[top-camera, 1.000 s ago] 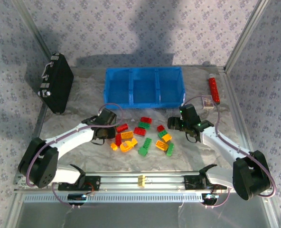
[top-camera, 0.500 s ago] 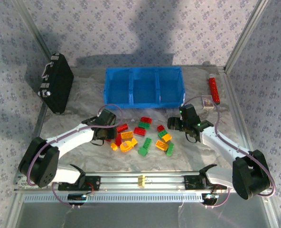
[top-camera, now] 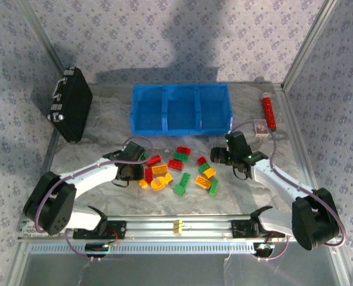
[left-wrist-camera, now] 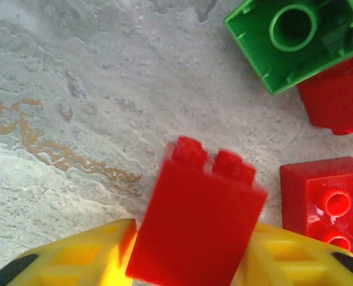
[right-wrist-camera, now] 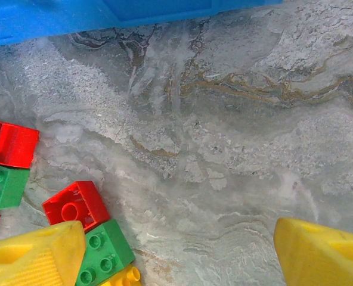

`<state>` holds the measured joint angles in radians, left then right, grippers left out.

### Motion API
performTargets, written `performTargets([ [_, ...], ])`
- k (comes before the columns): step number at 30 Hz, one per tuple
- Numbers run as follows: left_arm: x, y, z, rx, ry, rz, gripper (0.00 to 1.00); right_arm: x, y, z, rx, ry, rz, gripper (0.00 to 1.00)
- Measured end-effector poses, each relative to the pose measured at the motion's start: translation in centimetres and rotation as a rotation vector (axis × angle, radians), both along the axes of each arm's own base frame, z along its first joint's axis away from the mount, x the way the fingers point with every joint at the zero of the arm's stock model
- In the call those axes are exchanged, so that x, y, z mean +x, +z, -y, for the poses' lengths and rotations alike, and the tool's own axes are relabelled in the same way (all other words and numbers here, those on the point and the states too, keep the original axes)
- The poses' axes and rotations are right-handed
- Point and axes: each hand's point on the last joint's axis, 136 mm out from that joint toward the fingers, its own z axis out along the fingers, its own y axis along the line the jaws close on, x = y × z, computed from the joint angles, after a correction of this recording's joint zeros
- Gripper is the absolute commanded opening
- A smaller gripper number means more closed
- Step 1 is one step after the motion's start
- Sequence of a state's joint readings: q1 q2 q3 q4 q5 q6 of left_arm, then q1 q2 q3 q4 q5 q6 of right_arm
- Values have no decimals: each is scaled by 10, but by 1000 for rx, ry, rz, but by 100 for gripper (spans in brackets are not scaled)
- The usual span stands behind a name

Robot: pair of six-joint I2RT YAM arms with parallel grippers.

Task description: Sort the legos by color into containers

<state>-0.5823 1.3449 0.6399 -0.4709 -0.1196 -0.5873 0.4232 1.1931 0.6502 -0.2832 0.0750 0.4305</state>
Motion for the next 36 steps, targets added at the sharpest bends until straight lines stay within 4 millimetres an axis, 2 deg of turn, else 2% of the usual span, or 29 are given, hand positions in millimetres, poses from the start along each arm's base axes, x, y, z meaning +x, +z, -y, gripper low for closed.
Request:
performTargets([
  [4,1,0,0,-1,-3,4,31,0,1,0,1,0,2,85],
  [9,2,2,1,0,-7,7,30,-1,2,3,-1,-8,12,85],
  [22,31,39,15,-16,-30,88,31,-2,-1,6,-5,-14,6,85],
  [26,59,75,23,-42,-31,165,31,-2,-1,8,-7,-23,7,85],
  [30,103,114,33,-59,-36,248,31,-1,-1,11,-8,-30,5,85],
  [34,147,136,40,-65,-42,292,33,-2,2,12,-5,-34,11,85],
  [35,159,140,41,-67,-42,297,38,-2,3,13,-5,-35,12,85],
  [36,173,143,41,-65,-44,303,62,-2,3,13,-4,-37,13,85],
])
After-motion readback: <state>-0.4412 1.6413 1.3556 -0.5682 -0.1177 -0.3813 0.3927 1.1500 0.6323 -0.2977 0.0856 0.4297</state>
